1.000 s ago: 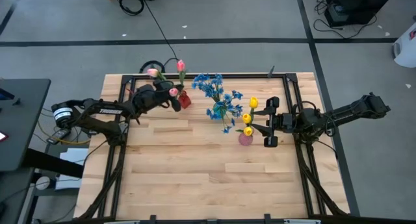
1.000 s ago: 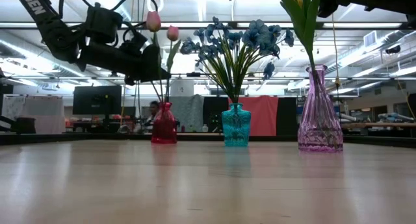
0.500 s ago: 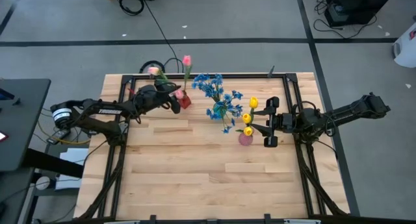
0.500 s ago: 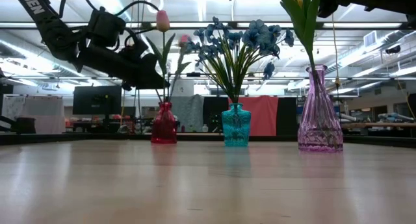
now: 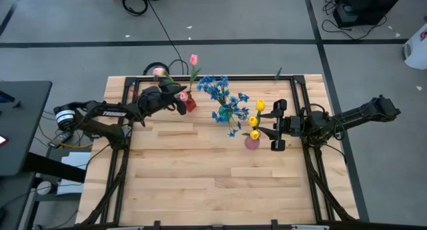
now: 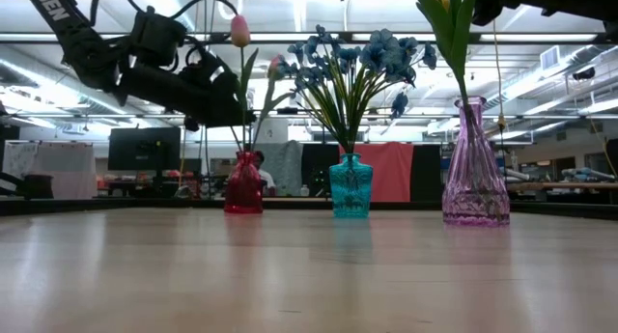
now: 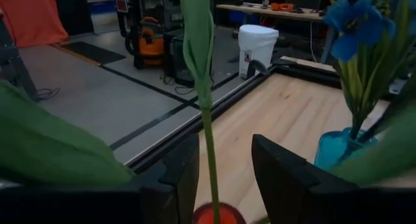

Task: Sort flowers into vase by color
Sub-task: Put the pink tulip into the red flower vase

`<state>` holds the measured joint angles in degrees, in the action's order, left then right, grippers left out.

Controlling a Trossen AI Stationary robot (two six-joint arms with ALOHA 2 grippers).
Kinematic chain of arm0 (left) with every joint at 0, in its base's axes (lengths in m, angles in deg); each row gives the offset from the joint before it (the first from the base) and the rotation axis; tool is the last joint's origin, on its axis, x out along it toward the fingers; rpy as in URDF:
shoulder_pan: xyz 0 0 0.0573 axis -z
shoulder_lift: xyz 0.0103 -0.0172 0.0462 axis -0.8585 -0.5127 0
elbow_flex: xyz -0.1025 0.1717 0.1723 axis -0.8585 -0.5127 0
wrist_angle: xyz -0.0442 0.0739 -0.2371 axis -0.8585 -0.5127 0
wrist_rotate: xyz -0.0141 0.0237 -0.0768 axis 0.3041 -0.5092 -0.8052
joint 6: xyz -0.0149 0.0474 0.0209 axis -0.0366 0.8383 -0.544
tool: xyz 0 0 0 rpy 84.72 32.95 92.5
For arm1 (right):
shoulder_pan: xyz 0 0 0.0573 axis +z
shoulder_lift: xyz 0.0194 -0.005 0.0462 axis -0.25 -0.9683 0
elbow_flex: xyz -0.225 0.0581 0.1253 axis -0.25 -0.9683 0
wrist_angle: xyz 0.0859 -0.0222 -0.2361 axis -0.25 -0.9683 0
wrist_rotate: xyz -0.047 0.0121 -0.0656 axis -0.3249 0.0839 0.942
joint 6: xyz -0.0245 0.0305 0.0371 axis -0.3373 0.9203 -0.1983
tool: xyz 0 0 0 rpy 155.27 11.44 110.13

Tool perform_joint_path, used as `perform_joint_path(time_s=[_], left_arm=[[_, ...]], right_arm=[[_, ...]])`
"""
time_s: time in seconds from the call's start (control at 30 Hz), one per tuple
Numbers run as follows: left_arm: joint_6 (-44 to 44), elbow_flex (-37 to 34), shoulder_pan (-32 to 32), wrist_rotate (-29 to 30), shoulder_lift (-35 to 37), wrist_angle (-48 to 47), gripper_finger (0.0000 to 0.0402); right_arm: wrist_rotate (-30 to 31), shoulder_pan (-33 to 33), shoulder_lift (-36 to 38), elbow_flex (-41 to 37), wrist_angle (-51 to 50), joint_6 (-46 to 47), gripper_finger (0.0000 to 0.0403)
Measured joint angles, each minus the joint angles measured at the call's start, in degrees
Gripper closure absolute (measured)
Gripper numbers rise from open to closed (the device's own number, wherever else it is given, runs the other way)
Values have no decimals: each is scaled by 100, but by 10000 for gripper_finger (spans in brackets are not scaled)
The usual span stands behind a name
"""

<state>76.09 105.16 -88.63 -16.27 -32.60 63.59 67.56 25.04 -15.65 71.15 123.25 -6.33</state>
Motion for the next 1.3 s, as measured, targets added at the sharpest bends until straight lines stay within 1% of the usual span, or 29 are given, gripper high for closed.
perform_joint_path(time_s=[0.3,0.63,0.77,1.07,1.17,1.3], left_arm=[[165,564,-13,52,-588,18,254],[242,651,-15,92,-654,46,259],[239,651,-15,92,-654,-47,287],[236,654,-15,94,-654,-398,388],[236,662,-15,94,-654,-450,393],[216,662,-15,83,-652,-491,374]], right_arm=[[-18,0,1,0,14,26,192],[-11,0,1,0,-73,26,192],[-9,0,1,0,-71,26,192],[-2,0,1,0,-71,31,192],[-1,0,1,0,-71,32,192],[0,0,1,0,-71,33,192]])
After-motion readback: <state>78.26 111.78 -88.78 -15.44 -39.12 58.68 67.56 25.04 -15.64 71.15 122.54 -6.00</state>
